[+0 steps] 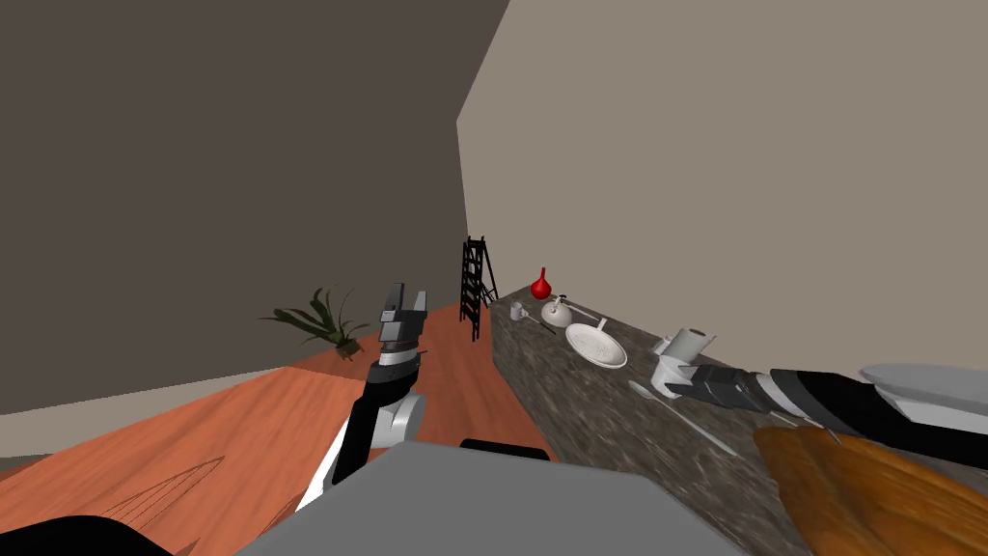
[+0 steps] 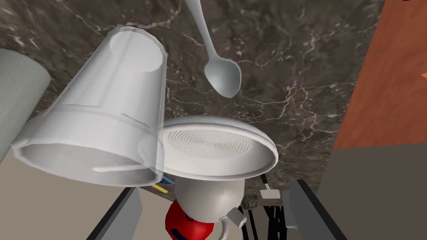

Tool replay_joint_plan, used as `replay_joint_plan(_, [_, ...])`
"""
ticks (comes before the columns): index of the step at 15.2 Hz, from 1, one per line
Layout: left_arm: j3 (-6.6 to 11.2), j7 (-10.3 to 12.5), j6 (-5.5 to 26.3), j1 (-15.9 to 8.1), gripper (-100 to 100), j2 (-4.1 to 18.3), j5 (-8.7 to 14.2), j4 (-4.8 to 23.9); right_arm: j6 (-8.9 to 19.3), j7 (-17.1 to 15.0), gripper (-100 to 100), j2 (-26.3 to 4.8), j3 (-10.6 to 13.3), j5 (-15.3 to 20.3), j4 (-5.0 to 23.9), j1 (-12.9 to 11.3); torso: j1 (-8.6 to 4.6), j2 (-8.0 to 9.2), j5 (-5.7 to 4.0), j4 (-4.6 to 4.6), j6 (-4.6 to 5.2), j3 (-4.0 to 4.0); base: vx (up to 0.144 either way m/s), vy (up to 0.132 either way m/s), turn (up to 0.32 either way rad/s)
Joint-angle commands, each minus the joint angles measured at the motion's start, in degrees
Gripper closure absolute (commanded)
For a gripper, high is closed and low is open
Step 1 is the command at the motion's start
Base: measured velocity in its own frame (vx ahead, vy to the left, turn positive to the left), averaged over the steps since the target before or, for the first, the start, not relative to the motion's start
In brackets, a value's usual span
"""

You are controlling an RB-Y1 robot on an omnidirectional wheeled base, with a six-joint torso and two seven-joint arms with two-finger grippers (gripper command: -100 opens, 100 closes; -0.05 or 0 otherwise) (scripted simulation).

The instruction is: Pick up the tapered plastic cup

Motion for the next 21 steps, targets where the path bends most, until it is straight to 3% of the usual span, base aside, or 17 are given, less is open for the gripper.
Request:
replay_joint_plan(1, [0.0,0.0,0.0,0.0,0,0.0,0.0,0.0,-0.36,-0.11,-100,-1.89,0.86,0.66,1.14,0.37,0.0,0.0,0.0,0.0,0.0,0.0,0.059,0.024,0.099])
replay_joint_plan(4, [0.0,0.0,0.0,0.0,0,0.0,0.0,0.0,-0.65,0.22,-100,-4.95,3.14,1.95,2.96,2.32,-0.01,-0.04,0.01,-0.01,0.02,-0.02,0.062,0.022,0.112])
replay_joint_plan(6, [0.0,0.0,0.0,0.0,0,0.0,0.0,0.0,-0.65,0.22,-100,-4.95,3.14,1.3,2.96,2.32,0.02,-0.03,0.0,0.0,0.01,-0.02,0.05,0.02,0.061])
replay_joint_plan(11, [0.0,0.0,0.0,0.0,0,0.0,0.0,0.0,-1.08,0.58,-100,-8.05,6.35,3.52,4.88,5.12,-0.02,0.05,-0.02,0.02,0.03,0.03,0.047,0.019,0.085])
replay_joint_plan(14, [0.0,0.0,0.0,0.0,0,0.0,0.0,0.0,-1.08,0.17,-100,-8.05,6.35,6.98,4.88,5.12,-0.04,0.08,-0.01,0.02,0.04,0.05,0.034,0.01,0.033])
replay_joint_plan(17, [0.0,0.0,0.0,0.0,0,0.0,0.0,0.0,-1.08,0.58,-100,-8.05,6.35,3.52,4.88,5.12,-0.08,0.23,-0.02,0.06,0.05,0.14,0.0,0.0,0.0])
replay_joint_plan(18, [0.0,0.0,0.0,0.0,0,0.0,0.0,0.0,-1.31,0.72,-100,-9.27,8.01,4.26,5.63,6.6,-0.09,0.26,-0.02,0.07,0.05,0.16,0.022,0.009,0.111])
replay_joint_plan(21, [0.0,0.0,0.0,0.0,0,0.0,0.0,0.0,-0.96,1.26,-100,-9.43,7.91,3.69,5.3,6.54,-0.05,0.12,-0.02,0.04,0.05,0.07,0.037,0.011,0.063])
